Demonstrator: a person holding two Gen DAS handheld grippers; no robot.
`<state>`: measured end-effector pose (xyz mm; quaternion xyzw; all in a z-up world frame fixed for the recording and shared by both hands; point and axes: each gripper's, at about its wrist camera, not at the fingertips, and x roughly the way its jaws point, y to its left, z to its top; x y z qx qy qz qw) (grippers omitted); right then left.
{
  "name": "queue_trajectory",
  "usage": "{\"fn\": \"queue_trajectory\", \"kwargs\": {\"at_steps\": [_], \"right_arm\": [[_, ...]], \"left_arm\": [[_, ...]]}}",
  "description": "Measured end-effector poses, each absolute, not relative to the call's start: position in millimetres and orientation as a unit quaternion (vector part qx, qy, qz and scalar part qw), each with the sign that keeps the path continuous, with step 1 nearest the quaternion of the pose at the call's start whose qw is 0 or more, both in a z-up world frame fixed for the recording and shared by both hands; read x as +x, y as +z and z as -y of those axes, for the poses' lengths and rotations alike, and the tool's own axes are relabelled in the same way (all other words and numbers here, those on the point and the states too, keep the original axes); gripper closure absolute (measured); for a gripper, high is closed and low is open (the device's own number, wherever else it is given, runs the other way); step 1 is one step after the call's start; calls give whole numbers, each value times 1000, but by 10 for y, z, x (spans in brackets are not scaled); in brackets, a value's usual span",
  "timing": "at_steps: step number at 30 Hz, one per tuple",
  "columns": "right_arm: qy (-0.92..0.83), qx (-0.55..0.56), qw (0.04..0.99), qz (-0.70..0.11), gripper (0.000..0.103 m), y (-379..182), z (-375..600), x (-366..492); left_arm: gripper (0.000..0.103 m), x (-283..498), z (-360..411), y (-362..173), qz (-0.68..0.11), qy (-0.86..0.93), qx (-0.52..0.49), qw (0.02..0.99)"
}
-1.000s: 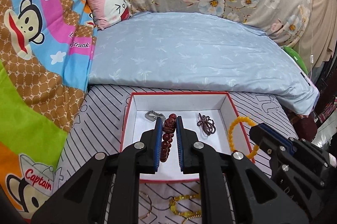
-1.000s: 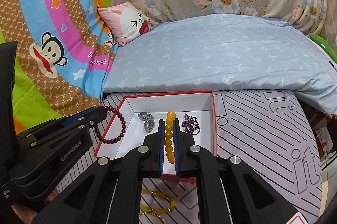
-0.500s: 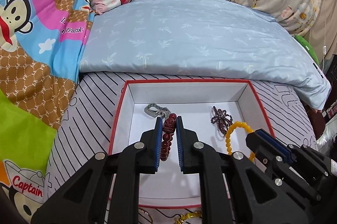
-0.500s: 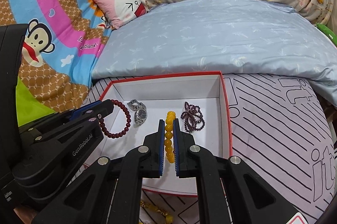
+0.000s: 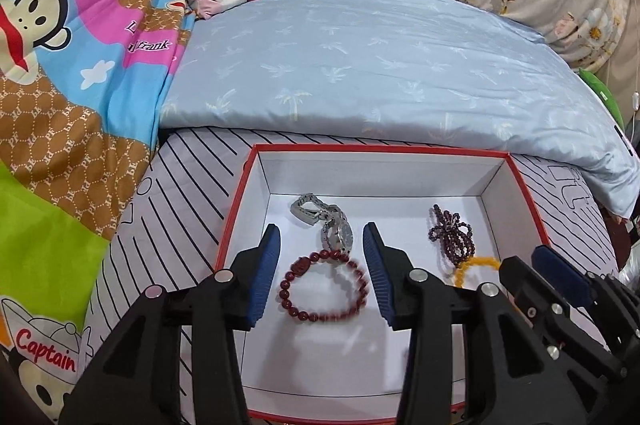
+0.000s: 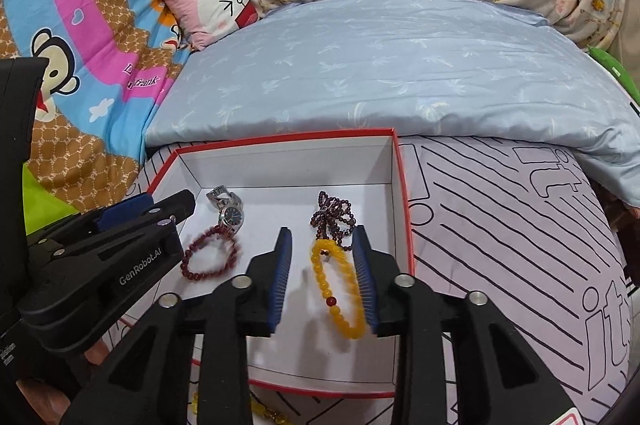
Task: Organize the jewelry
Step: 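Carry both bracelets into the red box and open both grippers, then withdraw both grippers from the box toward the remaining jewelry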
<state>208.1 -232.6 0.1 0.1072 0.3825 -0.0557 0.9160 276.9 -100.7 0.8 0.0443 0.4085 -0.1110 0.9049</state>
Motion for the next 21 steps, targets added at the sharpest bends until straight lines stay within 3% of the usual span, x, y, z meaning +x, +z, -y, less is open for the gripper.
{"fn": "queue_trajectory", "kwargs": {"at_steps": [21], "right_arm": [[-52, 108, 926, -359, 67, 294, 2253, 1756]], "left_arm": [[62, 2540, 920, 249, -407, -115, 32, 905]]}}
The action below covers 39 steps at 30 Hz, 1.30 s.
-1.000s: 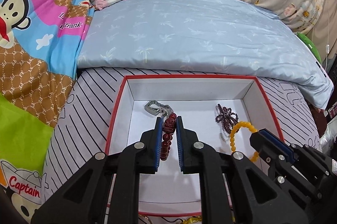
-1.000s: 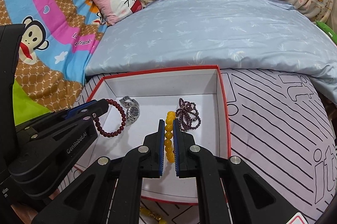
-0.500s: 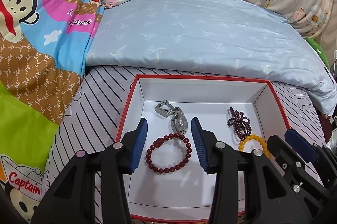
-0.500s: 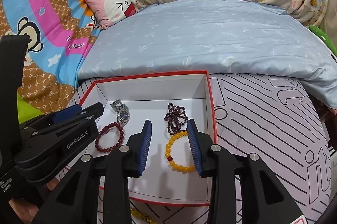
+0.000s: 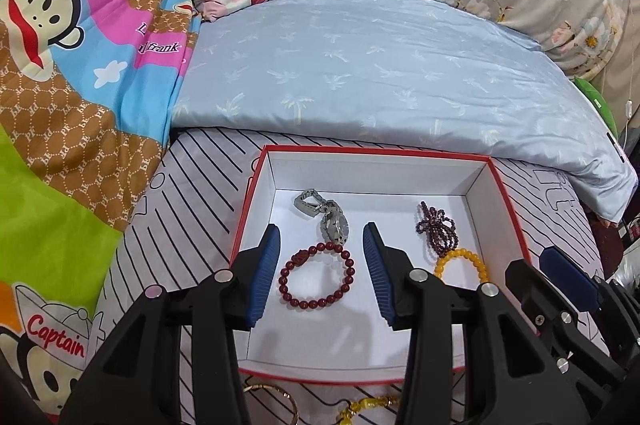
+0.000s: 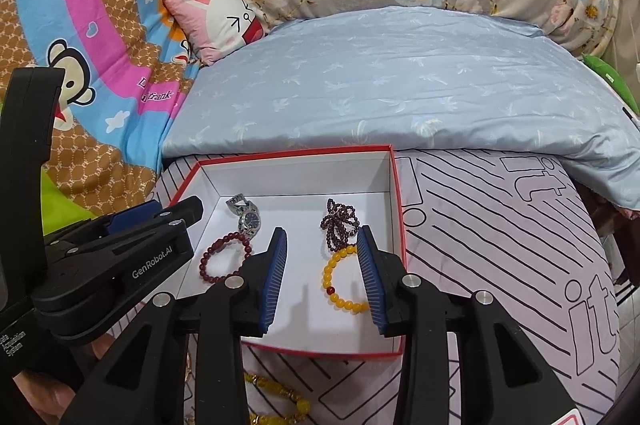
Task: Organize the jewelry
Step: 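Withdraw both grippers from the box toward the remaining jewelry, then grasp the dark bead bracelet with silver pendant with the right gripper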
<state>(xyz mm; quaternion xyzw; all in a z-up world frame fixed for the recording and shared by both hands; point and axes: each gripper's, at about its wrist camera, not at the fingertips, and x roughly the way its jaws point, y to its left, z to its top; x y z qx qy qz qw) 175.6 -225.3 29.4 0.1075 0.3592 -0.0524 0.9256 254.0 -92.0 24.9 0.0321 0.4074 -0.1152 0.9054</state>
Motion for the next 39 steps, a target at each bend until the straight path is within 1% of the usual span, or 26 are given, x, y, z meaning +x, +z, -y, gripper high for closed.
{"fn": "queue_trajectory", "kwargs": {"at_steps": [11, 22, 28, 36, 39], "right_arm": [[-44, 115, 928, -351, 67, 456, 2104, 1180], [-55, 115, 924, -360, 67, 381, 2052, 562], [-60, 110, 918, -377, 67, 211, 2024, 300], [-60, 117, 896, -424, 67, -239, 1970, 45], [-58, 118, 891, -436, 69, -371, 1940, -11]], "left_arm": [[62, 2022, 757, 456, -400, -123, 31, 908], [62, 1482, 428, 399, -410, -123, 23, 903], [61, 1230, 315, 243, -427, -120, 20, 896], [61, 933, 142, -51, -444, -115, 18, 888], [61, 845, 82, -165, -452, -116, 15, 884]]}}
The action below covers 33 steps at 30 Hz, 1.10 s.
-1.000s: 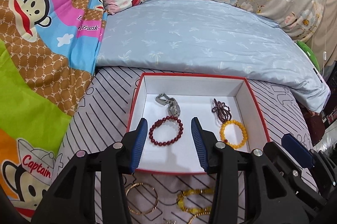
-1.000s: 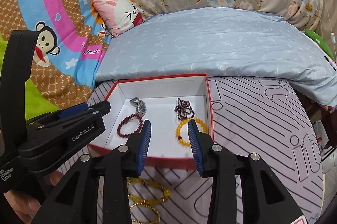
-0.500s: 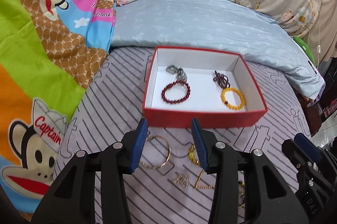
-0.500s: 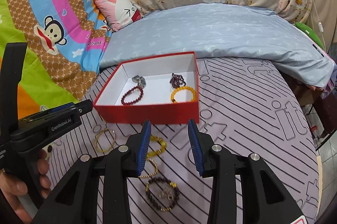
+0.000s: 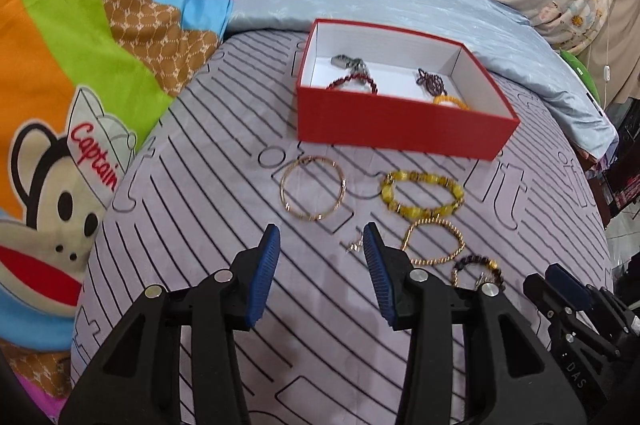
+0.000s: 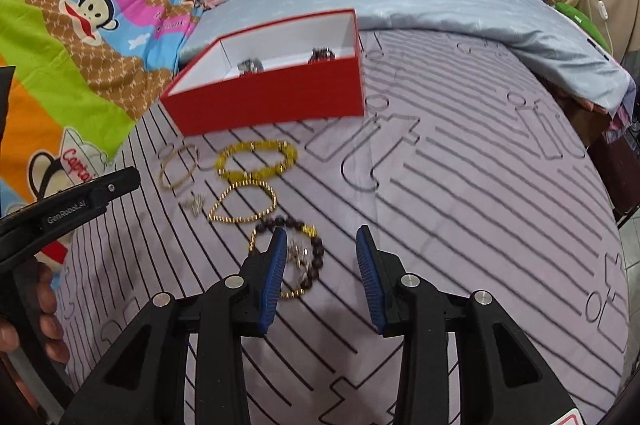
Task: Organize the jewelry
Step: 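Grasp the dark bead bracelet with silver pendant with the right gripper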
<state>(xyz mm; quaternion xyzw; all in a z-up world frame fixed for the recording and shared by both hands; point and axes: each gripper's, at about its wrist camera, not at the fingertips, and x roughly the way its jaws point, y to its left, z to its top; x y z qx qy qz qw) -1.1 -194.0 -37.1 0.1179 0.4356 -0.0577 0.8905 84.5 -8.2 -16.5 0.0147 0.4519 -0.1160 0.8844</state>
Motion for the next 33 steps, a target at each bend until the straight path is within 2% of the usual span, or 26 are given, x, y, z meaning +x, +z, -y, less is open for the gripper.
{"fn": "queue_trajectory", "kwargs": {"at_steps": [3, 21, 32, 33], "right_arm": [[-59, 115, 886, -446, 70, -478, 1921, -51], [-55, 104, 882, -456, 92, -665, 1839, 70], [-42, 132, 881, -453, 93, -639, 1885, 67], [-39, 137, 881, -452, 97, -624, 1884, 62]], "left_arm": [[61, 765, 36, -267, -457, -114, 15, 882], [61, 571, -3, -539, -483, -117, 17, 868], [61, 577, -30, -576, -488, -115, 8, 865], [61, 582, -40, -580, -488, -114, 6, 865]]}}
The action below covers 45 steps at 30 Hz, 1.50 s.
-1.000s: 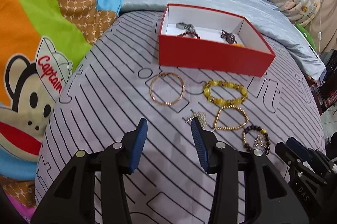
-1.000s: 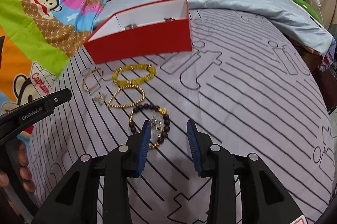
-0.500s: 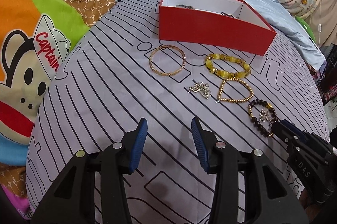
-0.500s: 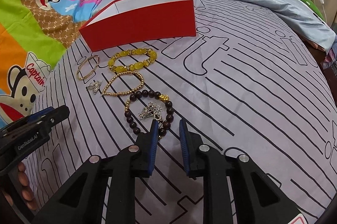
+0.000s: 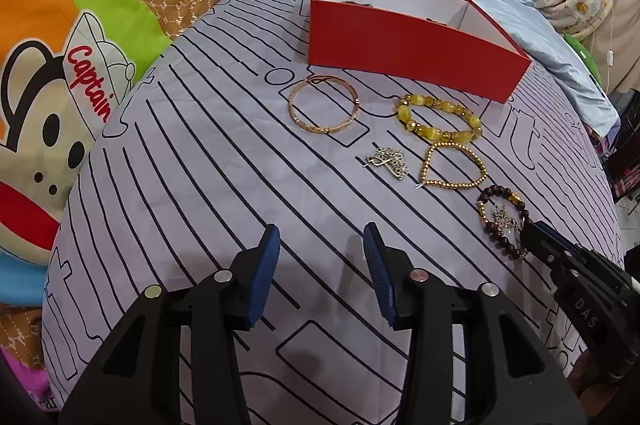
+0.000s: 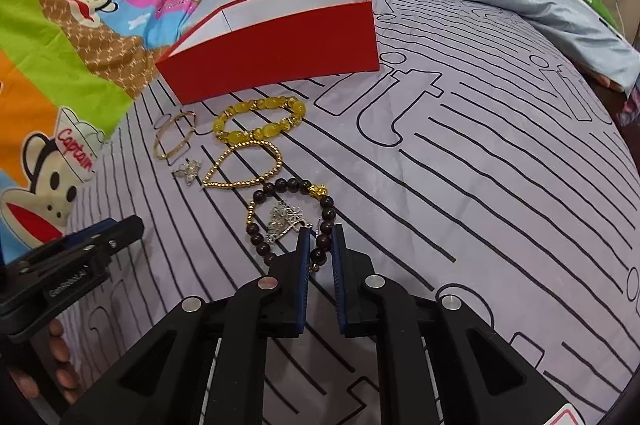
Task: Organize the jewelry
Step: 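Grasp the dark bead bracelet with silver pendant with the right gripper, then grasp the gold bangle with the left gripper while the right holds the dark bracelet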
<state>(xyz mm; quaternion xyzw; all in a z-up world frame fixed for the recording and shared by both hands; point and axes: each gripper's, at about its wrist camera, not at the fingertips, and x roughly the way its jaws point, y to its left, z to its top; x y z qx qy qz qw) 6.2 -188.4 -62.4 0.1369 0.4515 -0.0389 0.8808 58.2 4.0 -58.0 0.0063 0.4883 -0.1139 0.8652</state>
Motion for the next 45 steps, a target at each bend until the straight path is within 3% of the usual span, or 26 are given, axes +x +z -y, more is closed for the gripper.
{"fn": "queue_trajectory", "kwargs": {"at_steps": [19, 39, 42, 45], "right_arm": [[-1, 142, 895, -424, 98, -270, 1797, -124], [30, 135, 874, -466, 98, -549, 1539, -234], [29, 135, 873, -469, 98, -560, 1545, -204], [30, 135, 872, -470, 98, -561, 1547, -191]], "left_arm": [[61, 678, -27, -572, -492, -124, -10, 862], [61, 1482, -48, -479, -464, -100, -33, 880], [48, 1501, 107, -516, -467, -118, -10, 877], [46, 1533, 218, -600, -473, -121, 9, 872]]}}
